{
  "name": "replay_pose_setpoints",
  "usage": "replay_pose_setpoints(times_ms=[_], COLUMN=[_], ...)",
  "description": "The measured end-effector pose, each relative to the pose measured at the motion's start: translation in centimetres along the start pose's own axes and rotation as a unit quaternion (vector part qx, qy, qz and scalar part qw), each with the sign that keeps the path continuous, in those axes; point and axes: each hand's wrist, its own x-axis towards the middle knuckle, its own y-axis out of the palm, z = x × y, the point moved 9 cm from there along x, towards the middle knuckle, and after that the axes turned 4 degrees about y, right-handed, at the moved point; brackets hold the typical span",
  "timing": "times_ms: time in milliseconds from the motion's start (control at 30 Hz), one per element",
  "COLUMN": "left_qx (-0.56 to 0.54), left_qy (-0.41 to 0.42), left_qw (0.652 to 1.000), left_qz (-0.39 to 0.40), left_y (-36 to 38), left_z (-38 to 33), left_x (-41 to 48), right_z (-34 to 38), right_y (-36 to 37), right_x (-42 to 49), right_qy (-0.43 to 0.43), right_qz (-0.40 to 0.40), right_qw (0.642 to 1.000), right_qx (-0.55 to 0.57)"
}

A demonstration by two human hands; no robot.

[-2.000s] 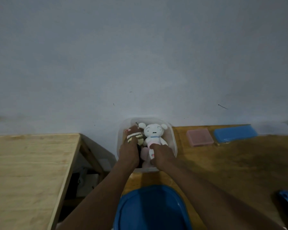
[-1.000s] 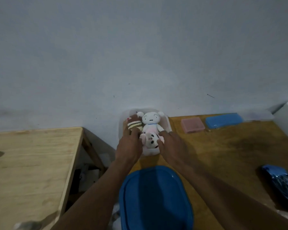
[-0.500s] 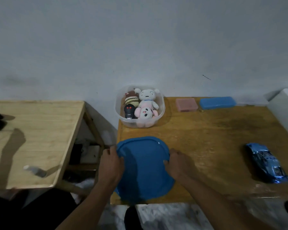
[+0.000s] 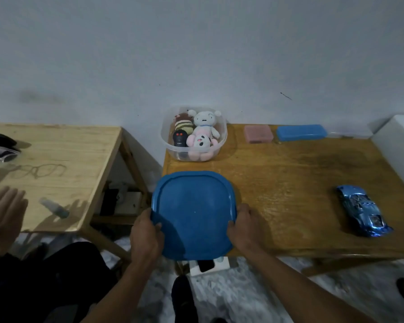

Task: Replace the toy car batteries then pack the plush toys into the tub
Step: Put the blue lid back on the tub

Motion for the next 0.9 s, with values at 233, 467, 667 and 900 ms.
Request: replay_pose_setpoints(times_ms=[233, 467, 667, 900], left_qx=[-0.033, -0.014, 0.026, 0.05], left_qy=[0.047, 0.098, 0.139, 0.163], left_qw=[0.997, 0.993, 0.989, 0.985], left_qz=[-0.047, -0.064, -0.05, 0.005], left_y=[-3.2, -6.0, -6.3, -5.0], left_z=[-3.7, -8.5, -11.7, -13.5], left_x=[1.3, 6.5, 12.8, 20.1], right_z=[3.2, 7.9, 11.4, 13.8], right_y=[-4.2, -8.0, -9.4, -8.4], right_x=[0.6, 4.1, 9.1, 14.6], right_qy=[-0.045, -0.065, -0.066, -0.028], right_qz=[-0.05, -0.085, -0.108, -0.104], right_qw=[0.996, 0.994, 0.992, 0.993], right_qx=[0.054, 0.02, 0.01, -0.04])
